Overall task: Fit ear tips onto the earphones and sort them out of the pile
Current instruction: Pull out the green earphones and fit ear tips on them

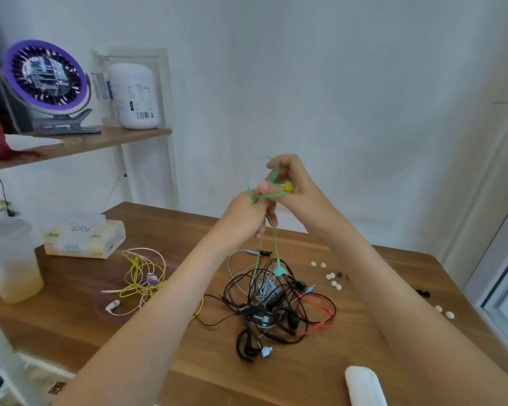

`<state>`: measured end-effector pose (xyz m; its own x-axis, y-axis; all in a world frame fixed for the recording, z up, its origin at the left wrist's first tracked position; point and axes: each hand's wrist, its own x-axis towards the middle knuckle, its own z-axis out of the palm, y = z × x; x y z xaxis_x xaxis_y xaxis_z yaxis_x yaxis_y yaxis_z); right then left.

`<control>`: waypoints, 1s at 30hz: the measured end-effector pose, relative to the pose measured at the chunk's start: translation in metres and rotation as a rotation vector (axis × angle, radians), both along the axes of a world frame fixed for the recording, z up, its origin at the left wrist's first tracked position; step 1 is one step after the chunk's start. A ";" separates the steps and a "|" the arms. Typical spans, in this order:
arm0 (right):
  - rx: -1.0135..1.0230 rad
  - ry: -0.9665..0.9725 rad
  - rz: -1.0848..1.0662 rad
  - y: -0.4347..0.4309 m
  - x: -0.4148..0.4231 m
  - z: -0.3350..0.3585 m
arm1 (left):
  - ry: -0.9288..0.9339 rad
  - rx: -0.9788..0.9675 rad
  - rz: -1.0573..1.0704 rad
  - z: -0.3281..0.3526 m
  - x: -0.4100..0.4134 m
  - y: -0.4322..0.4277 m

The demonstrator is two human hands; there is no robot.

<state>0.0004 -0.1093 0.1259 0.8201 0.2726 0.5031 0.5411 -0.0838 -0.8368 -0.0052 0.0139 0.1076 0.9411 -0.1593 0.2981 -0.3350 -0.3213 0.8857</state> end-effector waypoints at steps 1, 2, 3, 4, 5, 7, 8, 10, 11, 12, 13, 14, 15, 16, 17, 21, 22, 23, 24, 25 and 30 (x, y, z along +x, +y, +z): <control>0.015 0.050 0.060 -0.006 0.003 -0.010 | -0.023 -0.104 0.017 0.002 0.001 -0.001; -0.010 0.112 0.118 -0.011 0.004 -0.021 | -0.047 -0.192 0.031 0.006 0.000 -0.001; -0.082 0.172 0.169 -0.014 0.004 -0.034 | -0.067 -0.261 0.033 0.008 0.000 -0.002; -0.180 0.229 0.205 -0.014 0.001 -0.045 | -0.072 -0.308 0.023 0.010 0.001 -0.002; -0.279 0.271 0.209 -0.014 0.000 -0.057 | -0.066 -0.341 0.007 0.013 0.001 -0.002; -0.308 0.326 0.216 -0.013 -0.002 -0.072 | -0.023 -0.411 -0.026 0.017 0.000 -0.001; -0.289 0.350 0.199 -0.014 -0.002 -0.077 | 0.000 -0.463 -0.052 0.018 -0.002 -0.002; -0.362 0.346 0.114 -0.018 0.001 -0.081 | 0.001 -0.574 -0.124 0.024 -0.004 -0.003; -0.436 0.324 0.062 -0.022 0.003 -0.083 | -0.008 -0.615 -0.152 0.026 -0.005 -0.003; -0.492 0.319 0.023 -0.026 0.004 -0.086 | -0.016 -0.633 -0.163 0.028 -0.005 -0.003; -0.516 0.333 -0.016 -0.030 0.006 -0.089 | -0.017 -0.633 -0.168 0.030 -0.006 -0.003; -0.503 0.363 -0.057 -0.034 0.006 -0.091 | -0.007 -0.624 -0.172 0.031 -0.006 -0.003; -0.475 0.394 -0.104 -0.038 0.007 -0.093 | 0.012 -0.609 -0.176 0.031 -0.006 -0.003; -0.422 0.428 -0.142 -0.043 0.007 -0.094 | 0.037 -0.574 -0.172 0.029 -0.006 -0.004; -0.362 0.448 -0.163 -0.048 0.006 -0.095 | 0.062 -0.522 -0.163 0.026 -0.005 -0.004; -0.324 0.398 -0.156 -0.077 -0.001 -0.097 | 0.180 -0.249 -0.190 0.001 -0.002 -0.013; -0.372 0.378 -0.141 -0.084 -0.005 -0.099 | 0.202 -0.178 -0.220 -0.007 -0.002 -0.016; -0.428 0.363 -0.128 -0.093 -0.009 -0.102 | 0.224 -0.105 -0.263 -0.016 -0.002 -0.020; -0.487 0.351 -0.116 -0.101 -0.014 -0.105 | 0.243 -0.029 -0.311 -0.023 -0.003 -0.023; -0.549 0.351 -0.108 -0.109 -0.018 -0.110 | 0.252 0.051 -0.359 -0.030 -0.003 -0.027; -0.547 0.560 -0.146 -0.149 -0.036 -0.134 | 0.389 0.436 -0.475 -0.055 0.003 -0.047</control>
